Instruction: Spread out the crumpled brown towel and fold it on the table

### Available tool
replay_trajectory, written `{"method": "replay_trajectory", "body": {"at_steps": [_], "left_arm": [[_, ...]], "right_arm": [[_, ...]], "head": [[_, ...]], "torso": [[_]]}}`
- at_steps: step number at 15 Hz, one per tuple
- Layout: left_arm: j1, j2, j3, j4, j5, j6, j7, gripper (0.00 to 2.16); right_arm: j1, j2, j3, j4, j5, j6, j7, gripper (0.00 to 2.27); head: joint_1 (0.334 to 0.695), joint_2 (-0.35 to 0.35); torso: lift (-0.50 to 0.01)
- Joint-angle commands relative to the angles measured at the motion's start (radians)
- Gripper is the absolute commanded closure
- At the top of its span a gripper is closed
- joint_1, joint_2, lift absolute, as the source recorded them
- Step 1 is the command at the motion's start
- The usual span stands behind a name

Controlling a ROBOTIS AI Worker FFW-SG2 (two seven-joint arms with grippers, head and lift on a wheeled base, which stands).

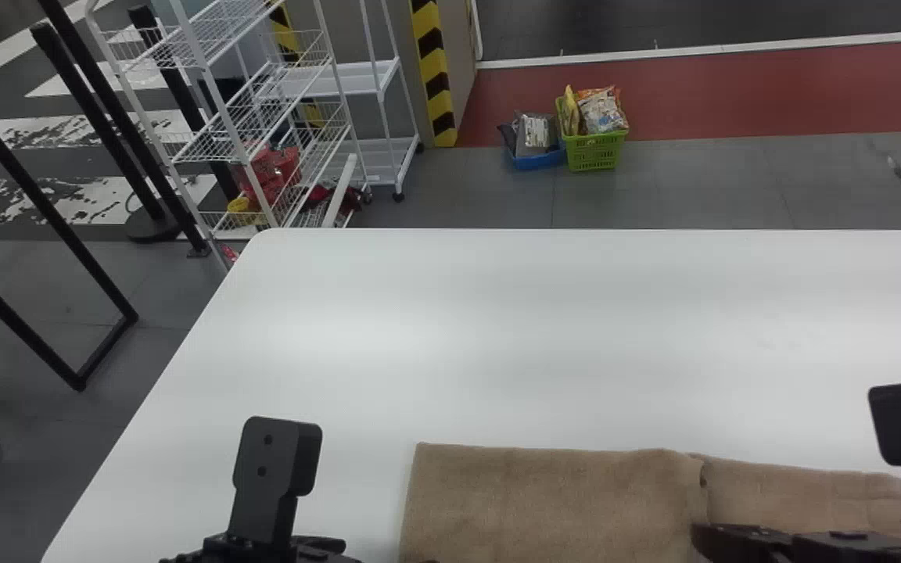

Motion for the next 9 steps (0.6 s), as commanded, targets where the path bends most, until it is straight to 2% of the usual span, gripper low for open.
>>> {"method": "replay_trajectory", "body": {"at_steps": [1,4,5,7,9], "left_arm": [[0.0,0.0,-0.001,-0.001,0.0,0.01,0.0,0.09],[0.0,0.0,-0.004,-0.003,0.0,0.01,0.0,0.09],[0.0,0.0,-0.002,-0.003,0.0,0.01,0.0,0.09],[0.0,0.0,-0.001,-0.003,0.0,0.01,0.0,0.09],[0.0,0.0,-0.001,-0.003,0.0,0.01,-0.002,0.09]], "right_arm": [[-0.004,0.002,0.01,0.003,0.004,0.005,-0.001,1.3],[-0.012,0.002,0.021,0.003,0.01,0.005,-0.001,1.24],[-0.013,0.002,0.024,0.007,0.018,0.005,-0.001,1.12],[-0.024,0.002,0.038,0.014,0.027,0.005,-0.003,1.07],[-0.024,0.002,0.059,0.022,0.047,0.005,-0.004,0.76]], "head": [[0.695,0.225],[0.695,0.228],[0.695,0.231],[0.695,0.231],[0.695,0.233]], "torso": [[-0.127],[-0.127],[-0.127],[-0.127],[-0.127]]}}
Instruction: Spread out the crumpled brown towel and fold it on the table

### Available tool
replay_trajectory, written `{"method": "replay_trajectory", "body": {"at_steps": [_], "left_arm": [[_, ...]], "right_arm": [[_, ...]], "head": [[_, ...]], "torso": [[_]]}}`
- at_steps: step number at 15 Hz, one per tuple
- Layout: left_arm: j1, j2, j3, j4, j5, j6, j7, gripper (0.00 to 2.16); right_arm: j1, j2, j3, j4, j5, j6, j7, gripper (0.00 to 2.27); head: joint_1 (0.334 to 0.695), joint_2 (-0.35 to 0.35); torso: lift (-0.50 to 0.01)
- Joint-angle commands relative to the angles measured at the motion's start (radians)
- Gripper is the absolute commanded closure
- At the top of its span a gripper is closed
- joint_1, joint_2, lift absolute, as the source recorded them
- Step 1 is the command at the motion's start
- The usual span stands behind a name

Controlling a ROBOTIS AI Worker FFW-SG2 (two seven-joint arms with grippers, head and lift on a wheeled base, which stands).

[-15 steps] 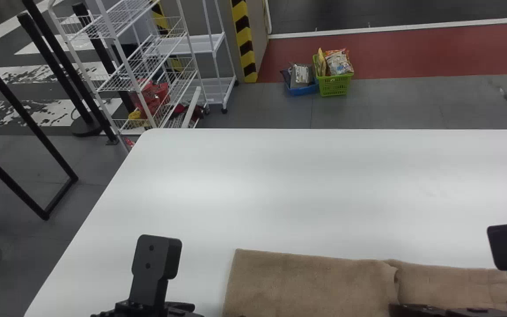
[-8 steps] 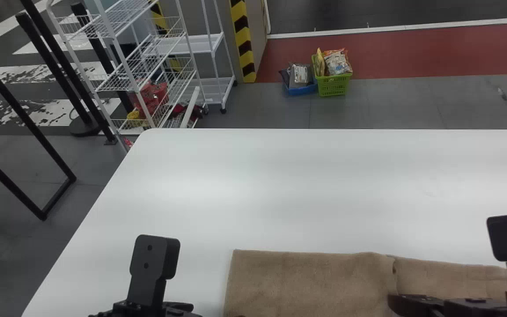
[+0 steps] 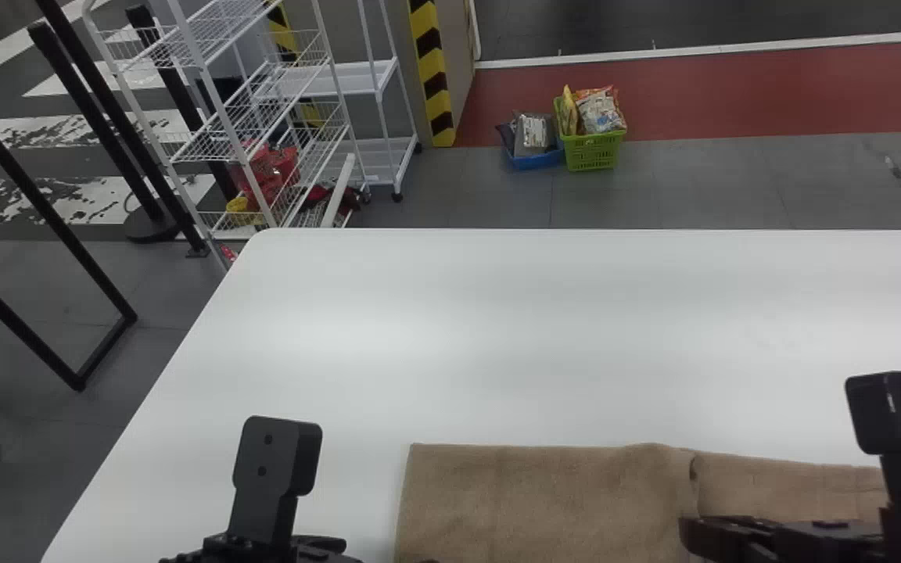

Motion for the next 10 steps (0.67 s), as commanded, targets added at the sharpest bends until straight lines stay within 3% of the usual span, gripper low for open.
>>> {"method": "replay_trajectory", "body": {"at_steps": [1,10], "left_arm": [[0.0,0.0,0.0,0.0,0.0,0.01,-0.001,0.09],[0.0,0.002,0.003,0.003,0.0,0.01,0.0,0.09]], "right_arm": [[-0.001,0.002,0.022,0.011,0.021,0.005,0.0,0.66],[0.016,0.002,0.099,0.029,0.06,0.005,0.0,0.63]], "head": [[0.695,0.238],[0.695,0.278]], "torso": [[-0.127],[-0.127]]}}
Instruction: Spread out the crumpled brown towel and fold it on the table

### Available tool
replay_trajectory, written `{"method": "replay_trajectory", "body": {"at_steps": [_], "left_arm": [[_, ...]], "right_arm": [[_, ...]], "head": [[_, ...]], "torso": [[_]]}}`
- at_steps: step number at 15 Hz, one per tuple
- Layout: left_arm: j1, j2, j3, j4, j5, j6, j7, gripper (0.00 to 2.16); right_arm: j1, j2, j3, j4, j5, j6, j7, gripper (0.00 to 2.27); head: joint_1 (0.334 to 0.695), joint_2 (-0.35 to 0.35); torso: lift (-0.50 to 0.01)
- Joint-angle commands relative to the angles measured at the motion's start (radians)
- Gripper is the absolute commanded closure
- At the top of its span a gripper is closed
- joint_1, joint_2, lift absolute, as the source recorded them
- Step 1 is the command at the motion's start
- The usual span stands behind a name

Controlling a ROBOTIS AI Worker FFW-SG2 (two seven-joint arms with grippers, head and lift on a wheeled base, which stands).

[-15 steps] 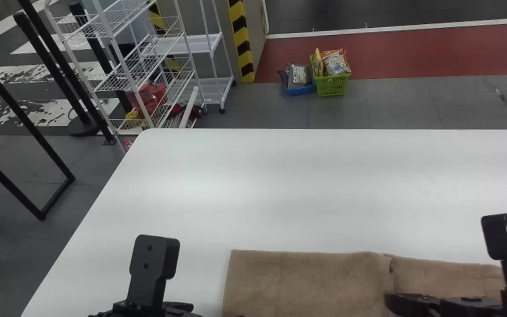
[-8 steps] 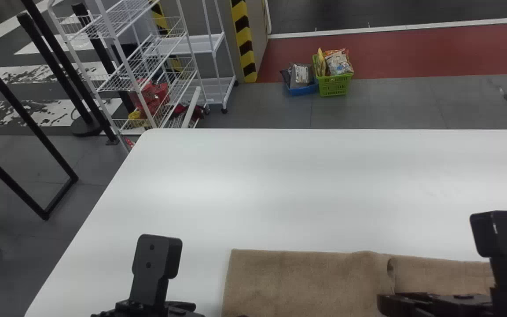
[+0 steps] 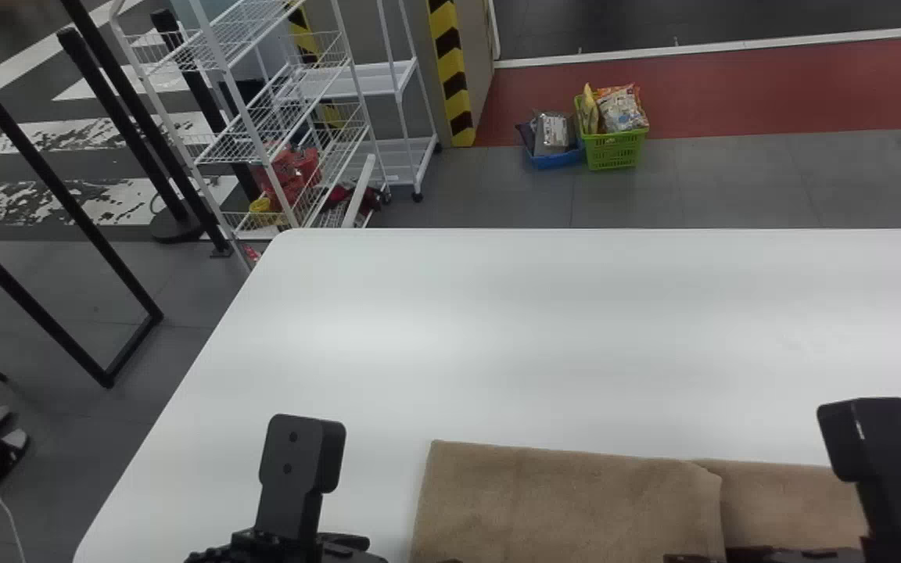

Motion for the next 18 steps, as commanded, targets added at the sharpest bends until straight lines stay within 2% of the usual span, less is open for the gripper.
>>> {"method": "replay_trajectory", "body": {"at_steps": [1,7,12,14,18], "left_arm": [[0.0,0.001,0.003,0.0,0.002,0.01,0.0,0.09],[0.0,-0.001,0.003,-0.001,0.0,0.01,0.0,0.09],[0.002,-0.001,0.003,-0.003,0.0,0.01,0.0,0.09],[0.003,0.001,0.006,-0.004,0.0,0.01,0.0,0.09],[0.003,0.001,0.006,-0.004,0.0,0.01,0.0,0.09]], "right_arm": [[0.008,0.002,0.013,-0.01,0.004,0.005,0.0,0.63],[0.028,0.002,0.021,-0.08,0.025,0.005,0.008,0.65],[-0.006,0.002,0.013,-0.056,0.022,0.005,0.018,1.55],[-0.006,0.002,0.009,-0.045,0.021,0.005,0.025,1.65],[0.005,0.002,0.004,-0.063,0.013,0.005,0.051,1.66]], "head": [[0.695,0.292],[0.695,0.304],[0.695,0.292],[0.695,0.293],[0.695,0.299]], "torso": [[-0.127],[-0.127],[-0.127],[-0.127],[-0.127]]}}
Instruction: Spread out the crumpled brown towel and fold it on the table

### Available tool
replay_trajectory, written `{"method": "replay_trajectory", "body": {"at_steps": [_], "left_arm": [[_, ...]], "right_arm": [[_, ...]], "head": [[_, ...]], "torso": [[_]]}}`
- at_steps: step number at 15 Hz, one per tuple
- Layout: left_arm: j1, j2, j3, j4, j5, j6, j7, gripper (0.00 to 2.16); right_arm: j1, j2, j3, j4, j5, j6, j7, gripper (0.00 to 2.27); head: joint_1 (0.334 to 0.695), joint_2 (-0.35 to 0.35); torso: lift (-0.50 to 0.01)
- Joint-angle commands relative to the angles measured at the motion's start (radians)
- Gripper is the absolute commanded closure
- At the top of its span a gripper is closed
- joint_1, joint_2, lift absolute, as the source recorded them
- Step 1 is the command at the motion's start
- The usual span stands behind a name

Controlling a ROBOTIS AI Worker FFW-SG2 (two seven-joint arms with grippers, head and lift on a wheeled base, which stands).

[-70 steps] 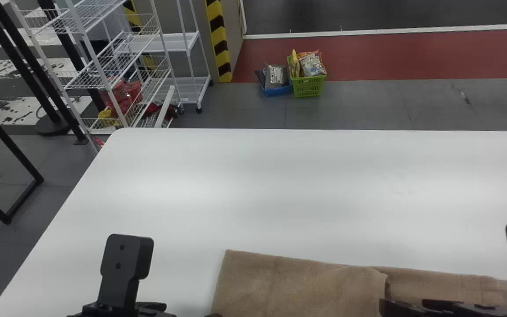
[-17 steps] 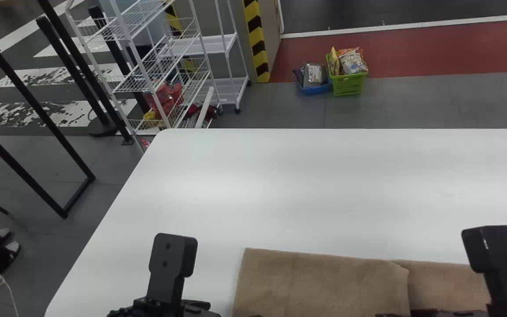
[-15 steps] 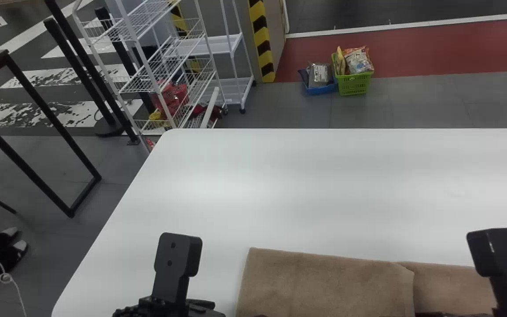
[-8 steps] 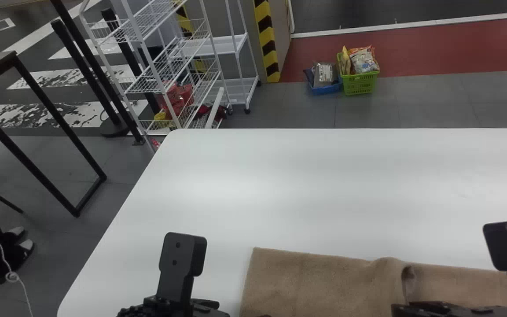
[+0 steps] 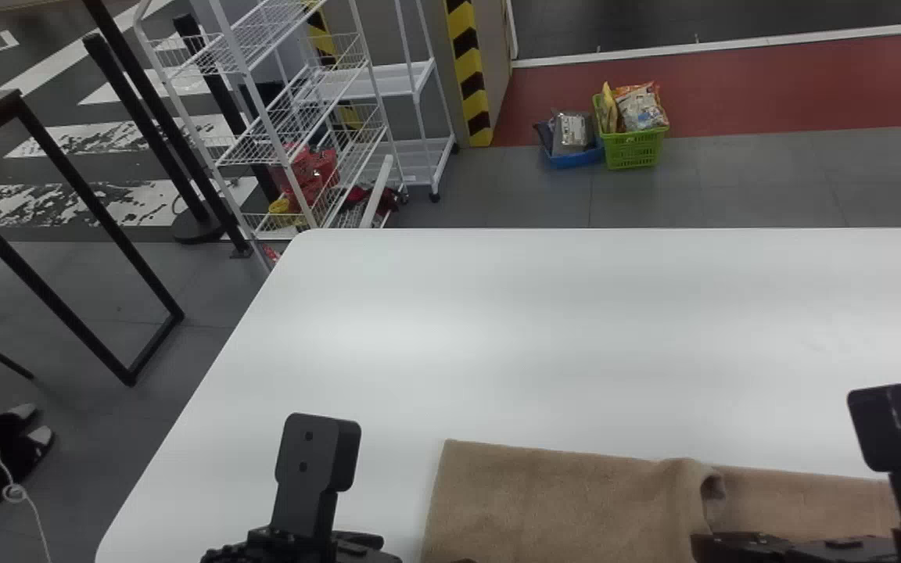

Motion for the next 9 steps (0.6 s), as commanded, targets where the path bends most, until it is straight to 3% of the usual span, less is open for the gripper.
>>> {"method": "replay_trajectory", "body": {"at_steps": [1,4,9], "left_arm": [[0.0,0.001,0.0,0.0,-0.001,0.01,0.0,0.09],[0.0,0.001,0.003,-0.002,-0.001,0.01,0.0,0.09],[0.0,-0.002,0.002,-0.012,0.0,0.01,0.0,0.09]], "right_arm": [[0.016,0.002,-0.007,-0.027,-0.004,0.005,0.015,1.65],[0.029,0.002,-0.098,-0.081,-0.036,0.005,0.05,1.66],[0.075,0.002,-0.282,-0.165,-0.092,0.005,0.161,1.65]], "head": [[0.695,0.304],[0.695,0.307],[0.695,0.237]], "torso": [[-0.127],[-0.127],[-0.127]]}}
